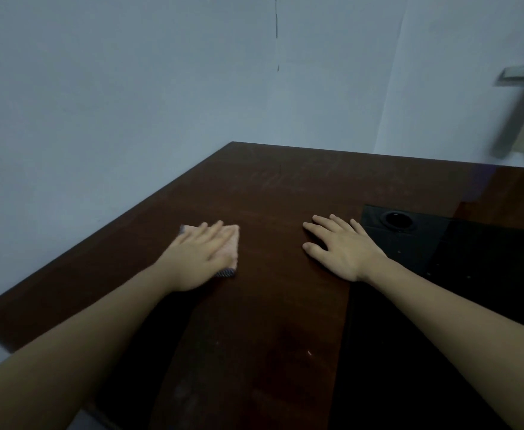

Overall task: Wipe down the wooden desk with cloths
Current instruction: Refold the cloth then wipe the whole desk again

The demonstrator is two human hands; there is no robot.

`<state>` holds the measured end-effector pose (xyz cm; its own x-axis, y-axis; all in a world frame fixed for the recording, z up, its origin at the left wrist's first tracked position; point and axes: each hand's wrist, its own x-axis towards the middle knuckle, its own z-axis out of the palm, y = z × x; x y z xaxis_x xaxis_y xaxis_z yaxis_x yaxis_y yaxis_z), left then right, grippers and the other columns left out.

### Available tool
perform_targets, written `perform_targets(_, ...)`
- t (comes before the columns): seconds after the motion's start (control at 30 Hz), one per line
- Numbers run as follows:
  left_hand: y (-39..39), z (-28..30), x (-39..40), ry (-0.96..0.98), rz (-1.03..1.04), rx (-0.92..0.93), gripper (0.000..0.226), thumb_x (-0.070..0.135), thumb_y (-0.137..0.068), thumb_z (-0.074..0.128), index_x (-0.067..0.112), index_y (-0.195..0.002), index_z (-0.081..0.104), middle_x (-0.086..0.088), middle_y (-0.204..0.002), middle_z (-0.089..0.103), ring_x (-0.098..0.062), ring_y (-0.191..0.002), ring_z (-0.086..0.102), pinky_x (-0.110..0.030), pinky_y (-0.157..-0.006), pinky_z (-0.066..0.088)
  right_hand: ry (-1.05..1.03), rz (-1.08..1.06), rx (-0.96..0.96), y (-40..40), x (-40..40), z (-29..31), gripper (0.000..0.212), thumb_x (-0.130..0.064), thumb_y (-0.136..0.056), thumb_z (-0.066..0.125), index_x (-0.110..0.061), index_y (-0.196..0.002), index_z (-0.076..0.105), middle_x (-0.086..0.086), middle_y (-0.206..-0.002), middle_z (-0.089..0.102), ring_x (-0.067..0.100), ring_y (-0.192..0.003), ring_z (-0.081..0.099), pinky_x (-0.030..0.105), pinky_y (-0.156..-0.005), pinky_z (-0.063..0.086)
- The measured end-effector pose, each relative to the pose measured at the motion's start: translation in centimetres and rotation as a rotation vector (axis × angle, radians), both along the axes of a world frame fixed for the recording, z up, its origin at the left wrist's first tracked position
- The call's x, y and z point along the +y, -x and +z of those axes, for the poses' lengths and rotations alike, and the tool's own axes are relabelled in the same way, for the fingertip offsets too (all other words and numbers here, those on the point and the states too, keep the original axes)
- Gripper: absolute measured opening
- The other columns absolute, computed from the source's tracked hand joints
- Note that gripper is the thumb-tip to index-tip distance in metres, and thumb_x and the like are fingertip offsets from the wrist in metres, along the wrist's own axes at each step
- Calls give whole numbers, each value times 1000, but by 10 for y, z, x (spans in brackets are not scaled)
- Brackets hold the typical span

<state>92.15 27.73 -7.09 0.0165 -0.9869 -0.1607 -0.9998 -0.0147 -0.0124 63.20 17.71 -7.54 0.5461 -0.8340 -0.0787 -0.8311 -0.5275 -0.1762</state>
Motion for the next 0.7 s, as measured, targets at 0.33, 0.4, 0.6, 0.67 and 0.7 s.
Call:
perform_targets(0.33,76,2,10,7,10,97,68,66,-102,13,38,-161,-8,6,-170,-9,-22,-156,-7,-48,-125,-3,-12,-2,29,-2,0,1,63,-64,-103,22,-39,-161,14,-9,-170,6,20,-157,1,50,-126,0)
perform_targets(0.4,95,0,19,-2,-69,111,69,66,-102,16,40,-160,-8,7,-170,-10,-20,-156,-10,-49,-126,-5,-11,-5,41,-1,0,2,63,-64,-103,22,-39,-161,14,-9,-170,6,20,-157,1,50,-126,1)
perform_targets(0.6,93,-1,13,-8,-77,133,69,68,-101,19,43,-160,-7,10,-169,-12,-15,-155,-13,-43,-125,-8,-5,-10,13,1,1,0,61,-62,-104,22,-40,-160,16,-9,-170,7,19,-157,2,48,-126,1)
perform_targets(0.67,93,0,6,2,-41,140,69,68,-101,20,42,-160,-5,10,-170,-11,-16,-156,-13,-43,-125,-8,-5,-12,-3,2,1,0,60,-61,-105,24,-40,-160,17,-10,-170,8,18,-157,3,48,-126,1)
perform_targets(0.7,95,0,2,1,-28,140,69,67,-101,19,42,-161,-4,10,-170,-11,-17,-156,-12,-43,-125,-8,-7,-14,-14,2,1,0,58,-59,-105,24,-40,-160,18,-10,-170,9,18,-157,3,47,-126,1)
